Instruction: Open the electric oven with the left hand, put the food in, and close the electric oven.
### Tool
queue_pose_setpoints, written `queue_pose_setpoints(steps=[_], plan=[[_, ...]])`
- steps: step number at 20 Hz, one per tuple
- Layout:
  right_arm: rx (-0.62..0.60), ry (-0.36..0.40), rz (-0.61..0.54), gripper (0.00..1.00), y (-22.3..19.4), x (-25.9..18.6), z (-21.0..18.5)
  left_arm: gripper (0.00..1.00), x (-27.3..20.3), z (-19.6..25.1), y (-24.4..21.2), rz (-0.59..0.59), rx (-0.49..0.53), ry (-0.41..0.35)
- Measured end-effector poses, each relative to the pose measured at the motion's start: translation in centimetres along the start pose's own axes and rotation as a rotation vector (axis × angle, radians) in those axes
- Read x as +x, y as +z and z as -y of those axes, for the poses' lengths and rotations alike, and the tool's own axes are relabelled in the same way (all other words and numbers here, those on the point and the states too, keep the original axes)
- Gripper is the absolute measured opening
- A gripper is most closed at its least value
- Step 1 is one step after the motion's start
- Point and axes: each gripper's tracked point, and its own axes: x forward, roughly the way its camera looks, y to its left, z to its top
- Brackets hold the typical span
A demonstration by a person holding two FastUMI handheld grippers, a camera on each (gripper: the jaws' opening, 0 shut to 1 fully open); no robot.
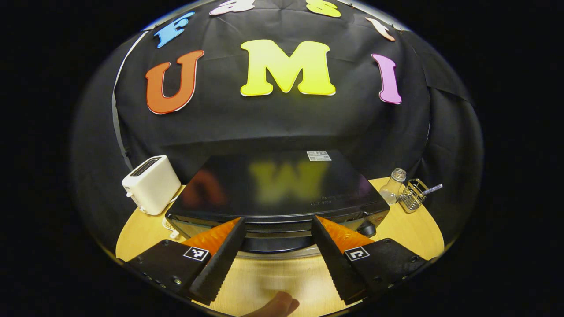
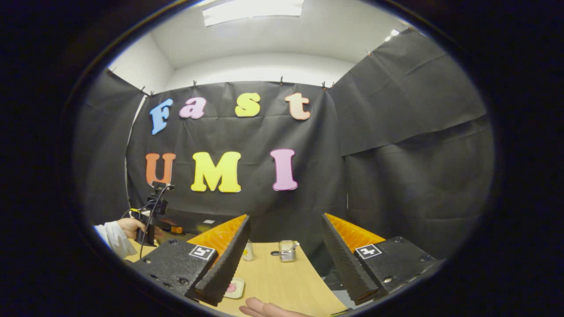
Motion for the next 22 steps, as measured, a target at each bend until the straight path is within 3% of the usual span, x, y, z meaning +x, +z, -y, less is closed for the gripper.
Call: queue_pose_setpoints(steps=[4, 5, 6, 11, 12, 13, 17, 18, 19, 20, 22], plan=[[0.011, 0.008, -0.001, 0.96, 0.3, -1.4, -0.9, 0.95, -1.7, 0.1, -1.3, 0.0, -0.008, 0.017], [0.014, 0.012, -0.003, 1.0, 0.4, -1.7, -1.2, 0.95, -2.2, 0.2, -1.7, -0.003, -0.008, 0.015], [0.017, 0.014, -0.007, 0.96, 0.3, -1.9, -1.3, 0.95, -2.7, 0.3, -2.4, -0.012, -0.01, 0.016], [0.007, 0.011, -0.032, 0.96, -0.5, -3.3, -1.8, 0.95, -5.0, 0.7, -5.2, 0.013, -0.009, 0.017], [-0.002, 0.01, -0.041, 1.0, -0.8, -3.5, -1.8, 0.95, -5.5, 0.6, -6.0, 0.017, -0.021, 0.015], [-0.008, 0.01, -0.046, 0.96, -0.8, -3.6, -2.0, 0.95, -5.8, 0.7, -6.6, 0.024, -0.028, 0.012], [-0.006, 0.005, -0.057, 0.96, -1.2, -3.6, -2.6, 0.95, -6.9, 1.1, -9.3, 0.018, -0.02, 0.0], [-0.003, 0.009, -0.062, 1.0, -1.5, -3.5, -3.0, 0.95, -7.1, 1.0, -10.0, 0.014, -0.014, 0.0], [-0.003, 0.012, -0.069, 0.96, -1.7, -3.4, -3.4, 0.95, -7.2, 1.0, -10.7, 0.015, -0.015, 0.0], [-0.006, 0.013, -0.079, 1.0, -2.2, -3.2, -3.6, 0.95, -7.4, 1.0, -11.2, 0.016, -0.017, 0.0], [-0.012, 0.018, -0.101, 0.96, -2.8, -2.9, -4.3, 0.96, -7.5, 1.1, -12.1, 0.038, -0.019, 0.002]])
